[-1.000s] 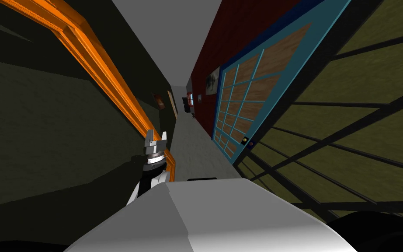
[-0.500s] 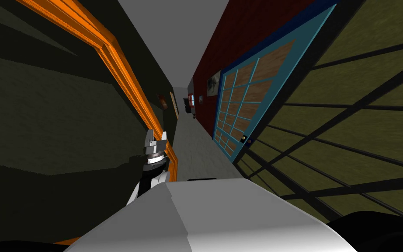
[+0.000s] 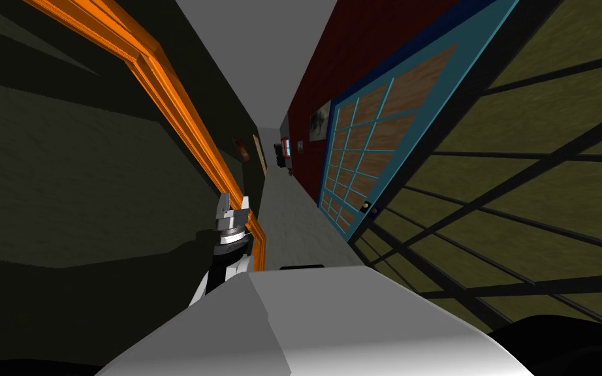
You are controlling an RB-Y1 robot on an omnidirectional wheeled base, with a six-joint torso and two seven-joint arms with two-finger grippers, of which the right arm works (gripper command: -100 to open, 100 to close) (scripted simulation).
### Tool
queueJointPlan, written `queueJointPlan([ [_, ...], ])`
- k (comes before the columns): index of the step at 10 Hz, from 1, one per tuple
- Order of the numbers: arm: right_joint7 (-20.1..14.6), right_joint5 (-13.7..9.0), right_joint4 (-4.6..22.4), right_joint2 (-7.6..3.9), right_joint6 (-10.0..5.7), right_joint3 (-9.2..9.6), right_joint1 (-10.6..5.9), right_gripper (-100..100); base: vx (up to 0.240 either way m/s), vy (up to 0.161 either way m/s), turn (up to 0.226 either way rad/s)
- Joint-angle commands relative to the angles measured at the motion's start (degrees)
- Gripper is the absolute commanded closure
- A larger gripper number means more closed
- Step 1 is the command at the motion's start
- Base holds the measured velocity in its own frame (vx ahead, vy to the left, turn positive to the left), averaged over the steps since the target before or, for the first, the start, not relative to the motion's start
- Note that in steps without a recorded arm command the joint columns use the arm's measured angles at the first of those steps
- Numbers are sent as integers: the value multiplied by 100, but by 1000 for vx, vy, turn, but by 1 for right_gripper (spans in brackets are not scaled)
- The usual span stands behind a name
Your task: Push the door open
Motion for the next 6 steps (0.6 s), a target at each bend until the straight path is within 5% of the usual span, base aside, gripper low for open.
queueJointPlan([
  [1, 0, 0, 0, 0, 0, 0, 1, -100, -11, -11, -35],
  [6, 3, 3, 11, -2, 1, -17, -3, -100, -3, -3, -9],
])
